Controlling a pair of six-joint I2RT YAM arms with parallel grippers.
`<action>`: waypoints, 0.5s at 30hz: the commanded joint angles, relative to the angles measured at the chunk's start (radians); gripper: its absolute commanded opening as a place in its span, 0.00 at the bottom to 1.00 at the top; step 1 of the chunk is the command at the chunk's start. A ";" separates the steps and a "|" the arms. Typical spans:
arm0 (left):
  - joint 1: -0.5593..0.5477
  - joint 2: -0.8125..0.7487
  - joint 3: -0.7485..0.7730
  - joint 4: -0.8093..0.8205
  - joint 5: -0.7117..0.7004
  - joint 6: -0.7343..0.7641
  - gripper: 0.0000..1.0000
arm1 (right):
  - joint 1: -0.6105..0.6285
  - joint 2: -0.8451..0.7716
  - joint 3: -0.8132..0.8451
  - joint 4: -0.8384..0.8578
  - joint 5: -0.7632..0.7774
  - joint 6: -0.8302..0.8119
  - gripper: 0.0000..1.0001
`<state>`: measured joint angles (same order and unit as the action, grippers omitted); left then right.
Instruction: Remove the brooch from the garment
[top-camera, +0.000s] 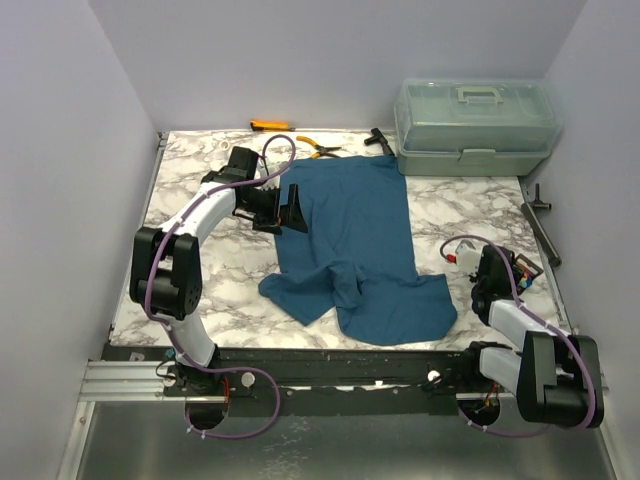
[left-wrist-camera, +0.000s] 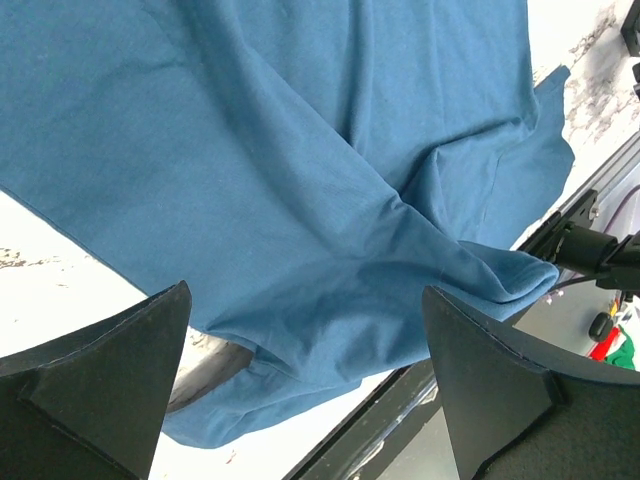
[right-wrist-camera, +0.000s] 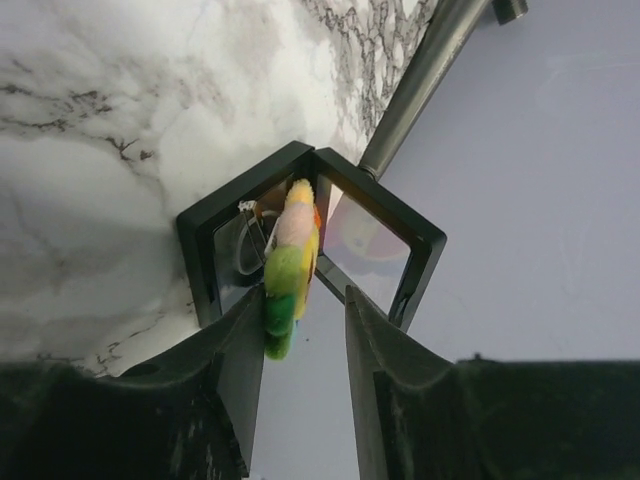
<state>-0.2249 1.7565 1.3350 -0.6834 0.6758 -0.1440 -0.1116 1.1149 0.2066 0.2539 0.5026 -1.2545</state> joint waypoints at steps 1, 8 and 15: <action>-0.005 0.023 0.033 -0.012 -0.024 0.021 0.99 | -0.006 -0.039 0.015 -0.097 -0.025 0.012 0.40; -0.010 0.030 0.038 -0.011 -0.025 0.030 0.99 | -0.006 -0.080 0.060 -0.231 -0.066 0.033 0.50; -0.010 0.026 0.037 -0.014 -0.024 0.042 0.99 | -0.006 -0.076 0.126 -0.383 -0.126 0.081 0.58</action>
<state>-0.2287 1.7779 1.3483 -0.6842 0.6640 -0.1276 -0.1127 1.0462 0.2848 0.0032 0.4358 -1.2102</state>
